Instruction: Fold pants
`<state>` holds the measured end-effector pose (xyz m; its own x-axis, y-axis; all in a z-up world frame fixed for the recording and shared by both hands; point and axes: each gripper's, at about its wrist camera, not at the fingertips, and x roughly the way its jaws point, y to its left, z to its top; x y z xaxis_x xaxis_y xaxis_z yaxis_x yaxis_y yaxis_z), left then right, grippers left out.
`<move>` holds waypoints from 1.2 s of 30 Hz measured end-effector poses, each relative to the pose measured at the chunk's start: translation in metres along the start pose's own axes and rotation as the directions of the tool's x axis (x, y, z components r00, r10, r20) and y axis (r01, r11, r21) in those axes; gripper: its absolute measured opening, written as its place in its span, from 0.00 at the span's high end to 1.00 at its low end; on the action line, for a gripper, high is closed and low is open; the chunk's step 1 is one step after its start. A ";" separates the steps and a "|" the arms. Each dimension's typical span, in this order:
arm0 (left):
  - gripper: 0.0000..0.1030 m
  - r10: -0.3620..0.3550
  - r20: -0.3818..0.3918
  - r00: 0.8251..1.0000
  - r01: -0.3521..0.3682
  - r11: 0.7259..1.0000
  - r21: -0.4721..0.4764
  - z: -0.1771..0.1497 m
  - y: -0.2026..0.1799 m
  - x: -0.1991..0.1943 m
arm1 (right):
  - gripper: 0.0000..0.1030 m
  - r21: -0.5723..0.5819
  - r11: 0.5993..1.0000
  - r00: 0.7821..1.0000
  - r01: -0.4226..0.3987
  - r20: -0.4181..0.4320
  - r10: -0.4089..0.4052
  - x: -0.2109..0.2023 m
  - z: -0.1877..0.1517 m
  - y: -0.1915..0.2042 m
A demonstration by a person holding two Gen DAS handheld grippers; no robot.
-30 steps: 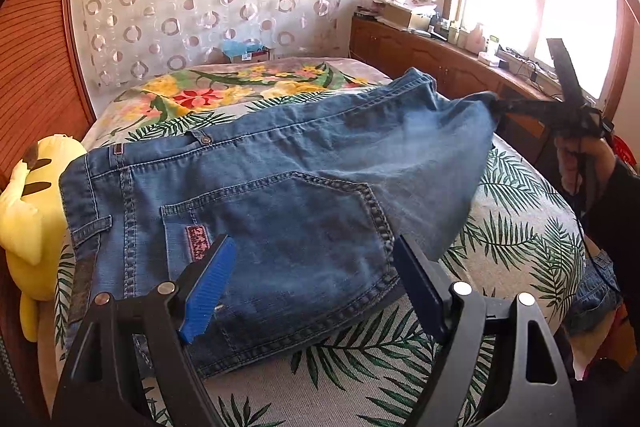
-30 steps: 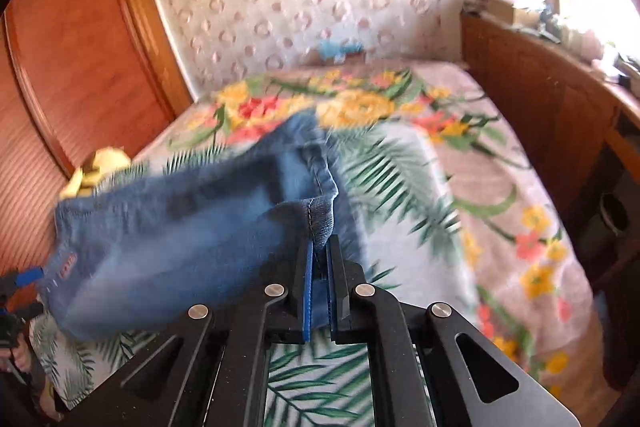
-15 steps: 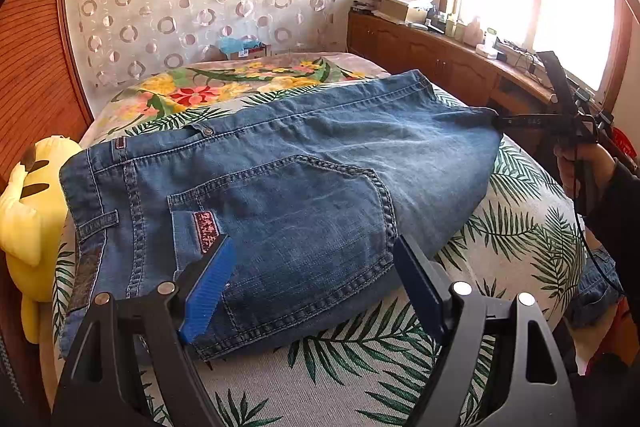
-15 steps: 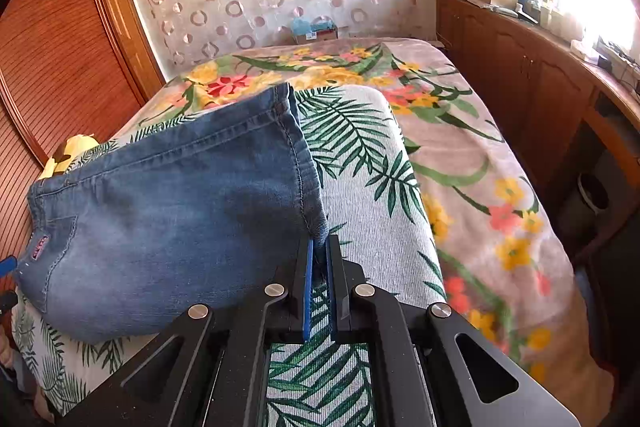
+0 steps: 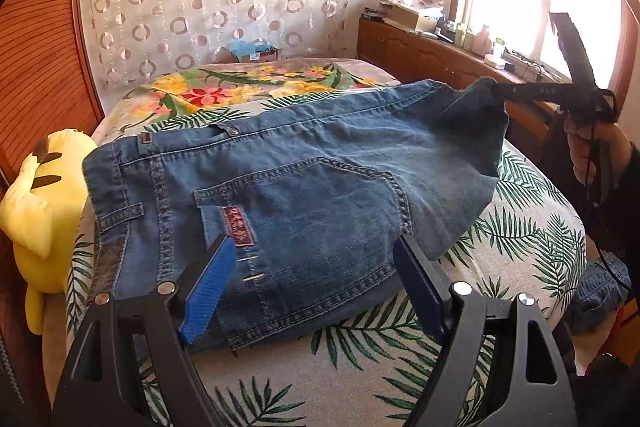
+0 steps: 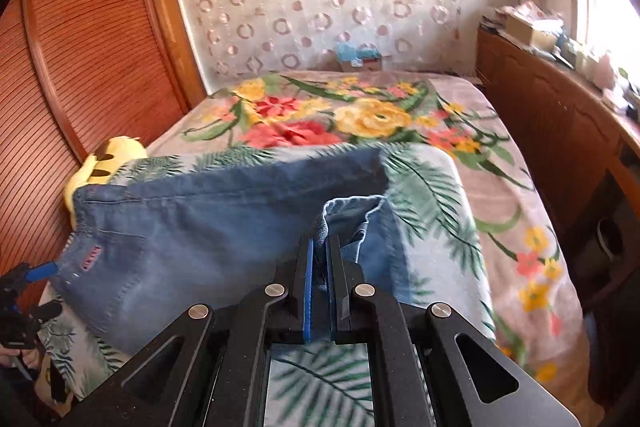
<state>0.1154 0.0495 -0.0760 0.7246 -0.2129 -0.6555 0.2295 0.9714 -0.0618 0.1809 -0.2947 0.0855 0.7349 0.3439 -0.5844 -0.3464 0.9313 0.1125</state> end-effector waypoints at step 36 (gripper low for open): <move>0.26 -0.075 -0.015 0.997 0.075 0.997 -0.021 0.011 0.000 0.023 | 0.52 -0.166 0.983 0.996 -0.084 -0.025 0.080 0.012 -0.049 0.139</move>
<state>0.1387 0.0434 -0.0827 0.6951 -0.2838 -0.6605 0.2697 0.9546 -0.1263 0.1127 -0.1673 0.0549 0.6897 0.4146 -0.5936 -0.4984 0.8666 0.0261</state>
